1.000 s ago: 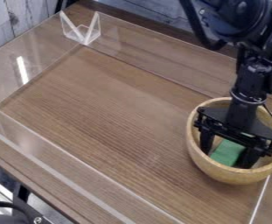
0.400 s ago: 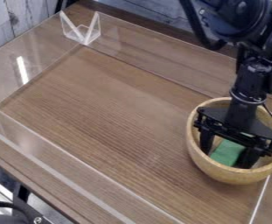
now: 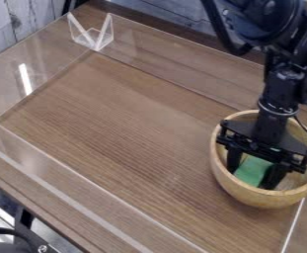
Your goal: Move green stick from inside the wooden bowl to the table next to it
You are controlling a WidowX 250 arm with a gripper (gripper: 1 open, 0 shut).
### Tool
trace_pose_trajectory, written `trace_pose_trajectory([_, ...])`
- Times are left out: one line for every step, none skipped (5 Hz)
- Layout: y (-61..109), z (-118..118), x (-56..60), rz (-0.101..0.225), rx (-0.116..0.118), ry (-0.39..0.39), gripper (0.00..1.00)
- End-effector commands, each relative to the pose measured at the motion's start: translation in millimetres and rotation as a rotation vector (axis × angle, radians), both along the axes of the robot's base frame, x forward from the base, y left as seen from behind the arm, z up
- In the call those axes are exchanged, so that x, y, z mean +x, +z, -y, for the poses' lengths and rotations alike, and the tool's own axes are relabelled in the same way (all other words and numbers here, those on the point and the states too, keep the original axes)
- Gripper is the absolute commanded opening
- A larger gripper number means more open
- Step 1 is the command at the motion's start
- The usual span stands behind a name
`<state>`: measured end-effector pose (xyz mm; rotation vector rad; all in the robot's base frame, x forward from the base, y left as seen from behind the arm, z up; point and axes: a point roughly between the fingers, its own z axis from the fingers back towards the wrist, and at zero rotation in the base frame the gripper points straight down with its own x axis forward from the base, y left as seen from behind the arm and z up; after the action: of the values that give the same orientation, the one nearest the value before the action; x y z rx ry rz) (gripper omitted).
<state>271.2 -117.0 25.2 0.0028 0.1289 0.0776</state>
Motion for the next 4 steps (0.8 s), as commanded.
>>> trace_pose_trajectory([0.8,-1.6,0.9,0.001,0.001,0.003,0.0])
trace_pose_trajectory([8.2,-1.9,1.4,0.0,-0.009,0.0,0.0])
trace_pose_trajectory([15.5,-2.3,2.0,-0.002,-0.02,-0.002,0.0])
trace_pose_trajectory([19.3,-2.0,1.7,-0.011,-0.028,-0.004,0.0])
